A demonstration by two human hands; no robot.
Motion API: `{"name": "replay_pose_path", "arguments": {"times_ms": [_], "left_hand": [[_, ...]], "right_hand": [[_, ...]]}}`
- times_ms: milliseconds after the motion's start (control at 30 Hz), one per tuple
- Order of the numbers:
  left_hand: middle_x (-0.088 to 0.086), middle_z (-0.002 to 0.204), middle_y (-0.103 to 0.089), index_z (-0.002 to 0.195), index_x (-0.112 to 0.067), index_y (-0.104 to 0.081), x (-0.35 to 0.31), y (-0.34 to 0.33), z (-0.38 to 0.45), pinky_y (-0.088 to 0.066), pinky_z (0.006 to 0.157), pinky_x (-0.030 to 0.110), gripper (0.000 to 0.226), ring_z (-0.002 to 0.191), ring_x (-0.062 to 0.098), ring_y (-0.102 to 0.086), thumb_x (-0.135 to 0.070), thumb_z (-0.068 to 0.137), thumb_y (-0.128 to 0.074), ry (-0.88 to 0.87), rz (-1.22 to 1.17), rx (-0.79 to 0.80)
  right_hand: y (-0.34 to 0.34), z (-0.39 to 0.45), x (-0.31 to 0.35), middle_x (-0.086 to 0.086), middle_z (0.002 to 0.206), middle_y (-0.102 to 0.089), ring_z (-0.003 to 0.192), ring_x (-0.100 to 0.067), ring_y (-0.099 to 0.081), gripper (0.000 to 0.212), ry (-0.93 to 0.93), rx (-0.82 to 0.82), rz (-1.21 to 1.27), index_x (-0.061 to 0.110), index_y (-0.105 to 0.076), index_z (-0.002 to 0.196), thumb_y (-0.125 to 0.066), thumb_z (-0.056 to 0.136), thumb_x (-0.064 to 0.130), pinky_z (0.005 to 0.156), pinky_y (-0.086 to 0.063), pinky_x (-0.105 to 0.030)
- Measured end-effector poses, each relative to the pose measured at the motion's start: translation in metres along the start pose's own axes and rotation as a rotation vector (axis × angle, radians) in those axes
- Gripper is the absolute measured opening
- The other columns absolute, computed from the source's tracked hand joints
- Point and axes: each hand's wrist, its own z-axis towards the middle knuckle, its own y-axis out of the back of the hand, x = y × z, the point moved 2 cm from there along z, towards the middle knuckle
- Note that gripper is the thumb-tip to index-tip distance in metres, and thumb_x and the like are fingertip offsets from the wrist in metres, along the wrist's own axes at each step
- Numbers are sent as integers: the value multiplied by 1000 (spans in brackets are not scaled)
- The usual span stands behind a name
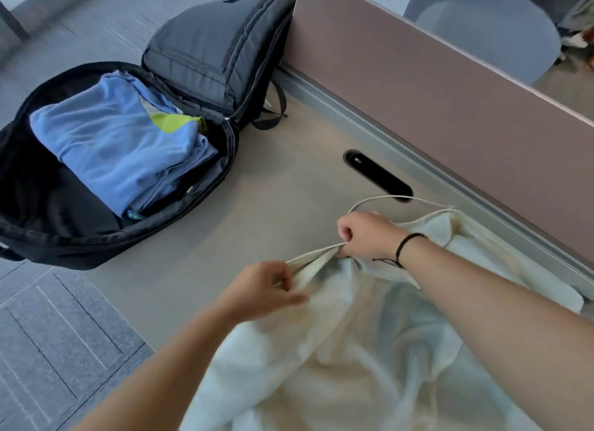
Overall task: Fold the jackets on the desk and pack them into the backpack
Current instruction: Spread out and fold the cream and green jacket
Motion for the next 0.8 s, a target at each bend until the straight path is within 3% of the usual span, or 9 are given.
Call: {"name": "replay_pose_path", "arguments": {"times_ms": [100, 200, 333, 400, 433, 533, 600, 667, 800], "left_hand": [[-13, 61, -58, 78, -27, -70, -21, 52, -10, -41, 58, 19, 24, 58, 2, -52, -50, 81, -78, -52, 68, -39], [-12, 85, -68, 106, -38, -72, -43, 97, -23, -51, 75, 30, 23, 81, 12, -64, -34, 84, -77, -114, 254, -184], [-21, 99, -58, 150, -53, -17, -48, 120, -52, -47, 73, 32, 82, 83, 18, -57, -35, 87, -67, -75, 476, -323], [-16, 106, -65, 154, -47, -10, -23, 111, -66, -53, 75, 33, 82, 91, 21, -65, -46, 90, -63, 8, 602, -263], [-12, 112, -67, 152, -46, -19, -5, 104, -71, -55, 77, 33, 72, 97, 21, -67, -50, 92, -58, 68, 687, -188], [-12, 106, -66, 121, -38, -57, 48, 71, -97, -50, 73, 29, 30, 98, 16, -65, -47, 93, -50, 223, 791, 24], [-11, 86, -60, 99, -30, -60, 64, 63, -109, -40, 60, 27, 19, 82, 12, -61, -42, 97, -46, 259, 803, 45], [-10, 78, -58, 92, -28, -57, 69, 64, -112, -36, 54, 27, 20, 75, 12, -60, -39, 101, -42, 242, 796, -41], [-9, 82, -67, 114, -40, -58, 39, 62, -110, -45, 52, 27, 30, 74, 18, -65, -42, 101, -31, -7, 756, -240]], "right_hand": [[26, -3, -9, 1, 63, -47, 67, -28, -47, 28, 55, 4, -36, 24, -42, 65, -63, 78, 11, 58, -31, -35], [50, -10, 1, -2, 66, -45, 65, -31, -43, 24, 64, -248, -109, 17, -36, 71, -55, 82, 8, 53, -24, -35], [47, -29, 16, -5, 84, -51, 72, -33, -49, 15, -17, -660, 4, 16, -44, 81, -57, 86, 11, 59, -35, -38], [9, -34, 7, -7, 100, -59, 89, -34, -60, 8, -135, -460, -19, 16, -53, 96, -55, 89, 15, 72, -46, -40], [-17, -38, 1, -8, 118, -60, 108, -33, -60, 21, -211, -242, -65, 18, -55, 112, -54, 91, 20, 87, -48, -42], [-79, -58, -13, 0, 166, -14, 152, -24, -15, 69, -304, 224, -111, 28, -19, 157, -50, 95, 32, 119, -16, -54], [-89, -68, -17, 5, 168, 3, 154, -20, 0, 69, -309, 172, -66, 31, -9, 159, -42, 98, 29, 121, -8, -55], [-86, -74, -15, 3, 168, -4, 154, -21, -6, 61, -339, 86, -52, 33, -17, 157, -37, 99, 36, 120, -11, -54], [-70, -83, 7, -6, 155, -38, 139, -28, -40, 55, -457, -52, 351, 30, -34, 150, -40, 99, 50, 107, -34, -40]]}}
